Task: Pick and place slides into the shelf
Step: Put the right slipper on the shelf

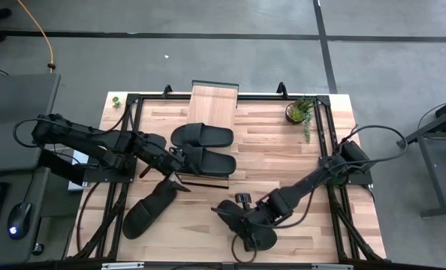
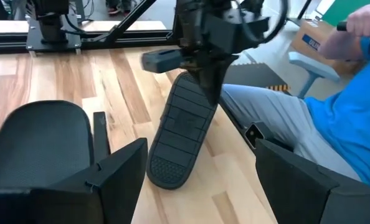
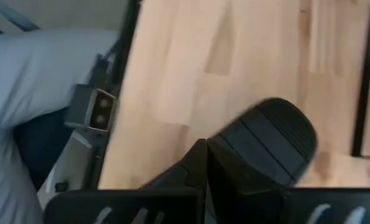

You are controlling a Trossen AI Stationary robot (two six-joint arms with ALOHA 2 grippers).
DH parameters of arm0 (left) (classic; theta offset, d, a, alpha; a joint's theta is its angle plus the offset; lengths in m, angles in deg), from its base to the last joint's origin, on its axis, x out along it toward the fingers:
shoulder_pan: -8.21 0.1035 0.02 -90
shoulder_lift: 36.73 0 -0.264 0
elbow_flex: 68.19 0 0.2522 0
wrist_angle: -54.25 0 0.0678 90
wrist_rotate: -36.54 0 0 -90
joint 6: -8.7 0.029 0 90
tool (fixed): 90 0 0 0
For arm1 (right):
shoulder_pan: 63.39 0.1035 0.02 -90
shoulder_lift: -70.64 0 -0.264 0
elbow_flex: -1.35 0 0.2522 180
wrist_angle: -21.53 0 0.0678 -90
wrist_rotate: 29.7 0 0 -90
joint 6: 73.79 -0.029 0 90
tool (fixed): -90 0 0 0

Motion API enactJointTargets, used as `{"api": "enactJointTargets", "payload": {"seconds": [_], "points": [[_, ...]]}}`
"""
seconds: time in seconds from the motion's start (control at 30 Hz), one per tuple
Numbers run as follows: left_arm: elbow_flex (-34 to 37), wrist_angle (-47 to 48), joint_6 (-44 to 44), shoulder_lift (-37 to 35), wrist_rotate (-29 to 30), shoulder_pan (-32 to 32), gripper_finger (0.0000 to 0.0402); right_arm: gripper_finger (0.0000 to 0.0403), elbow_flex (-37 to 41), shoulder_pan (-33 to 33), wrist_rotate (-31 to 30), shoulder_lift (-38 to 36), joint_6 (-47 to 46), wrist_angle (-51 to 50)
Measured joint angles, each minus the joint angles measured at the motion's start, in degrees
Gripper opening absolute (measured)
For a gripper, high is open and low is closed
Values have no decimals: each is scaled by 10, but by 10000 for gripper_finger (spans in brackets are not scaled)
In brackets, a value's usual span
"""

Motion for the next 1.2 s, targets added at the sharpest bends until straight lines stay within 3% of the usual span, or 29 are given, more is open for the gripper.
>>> {"api": "enactJointTargets", "payload": {"seconds": [0.33, 0.83, 1.07, 1.2], "points": [[0, 0, -2, 0, 1, 0, 280, 0, 0, 53, -30, 4, 24, 58], [0, 2, -2, 0, 3, 0, 280, 0, 0, 64, 48, 86, 14, 69], [0, 2, -2, 0, 3, 0, 280, 0, -4, 57, -5, 84, -39, -45], [0, 2, -2, 0, 3, 0, 280, 0, -15, 48, -115, 83, -129, -172]]}}
